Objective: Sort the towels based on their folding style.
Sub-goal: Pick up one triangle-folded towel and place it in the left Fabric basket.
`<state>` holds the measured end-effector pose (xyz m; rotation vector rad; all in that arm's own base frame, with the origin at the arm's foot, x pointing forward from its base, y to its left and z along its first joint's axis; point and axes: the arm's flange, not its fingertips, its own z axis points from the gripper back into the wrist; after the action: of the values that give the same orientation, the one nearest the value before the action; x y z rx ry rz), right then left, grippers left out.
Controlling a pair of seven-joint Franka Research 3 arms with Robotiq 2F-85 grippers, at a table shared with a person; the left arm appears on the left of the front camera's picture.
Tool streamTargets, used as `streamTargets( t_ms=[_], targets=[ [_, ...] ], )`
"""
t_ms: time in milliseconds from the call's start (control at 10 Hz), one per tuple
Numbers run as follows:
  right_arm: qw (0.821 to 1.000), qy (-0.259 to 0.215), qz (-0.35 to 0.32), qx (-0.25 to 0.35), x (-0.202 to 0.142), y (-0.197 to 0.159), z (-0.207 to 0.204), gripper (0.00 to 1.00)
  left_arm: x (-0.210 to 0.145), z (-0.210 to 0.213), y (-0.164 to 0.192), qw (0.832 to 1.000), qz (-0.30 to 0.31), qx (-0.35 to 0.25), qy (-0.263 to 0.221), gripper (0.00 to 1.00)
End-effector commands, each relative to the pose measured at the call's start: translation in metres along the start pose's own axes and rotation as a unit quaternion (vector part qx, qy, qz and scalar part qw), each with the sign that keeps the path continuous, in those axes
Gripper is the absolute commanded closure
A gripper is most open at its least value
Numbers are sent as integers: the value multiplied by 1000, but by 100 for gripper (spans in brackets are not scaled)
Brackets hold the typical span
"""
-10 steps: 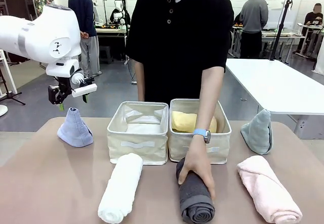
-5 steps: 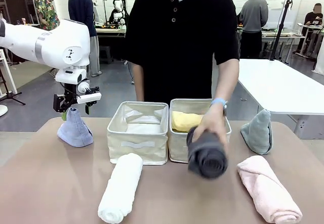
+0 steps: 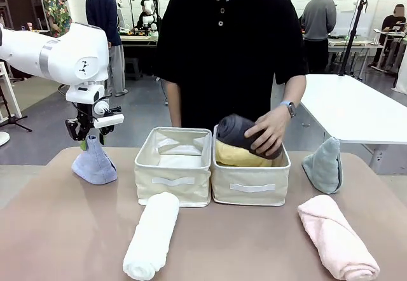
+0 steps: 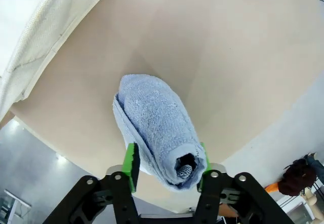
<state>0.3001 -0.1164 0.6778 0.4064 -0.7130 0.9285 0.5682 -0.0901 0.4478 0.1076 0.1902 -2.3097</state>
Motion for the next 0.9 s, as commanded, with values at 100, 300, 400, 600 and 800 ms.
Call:
streamTargets(
  t_ms=[100,300,400,600,800],
  targets=[
    [1000,-14,5,3,-2,0,-6,0,-5,2,2,1000,11,-10,-14,92],
    [1000,-14,5,3,-2,0,-6,0,-10,2,3,999,23,-20,-27,100],
    [1000,-14,5,3,-2,0,-6,0,-12,3,2,999,26,-23,-31,100],
    [1000,-14,5,3,-2,0,-6,0,-20,60,-22,966,230,-30,-113,100],
    [1000,-14,5,3,-2,0,-6,0,-16,103,-49,942,308,-18,-128,100]
  ],
)
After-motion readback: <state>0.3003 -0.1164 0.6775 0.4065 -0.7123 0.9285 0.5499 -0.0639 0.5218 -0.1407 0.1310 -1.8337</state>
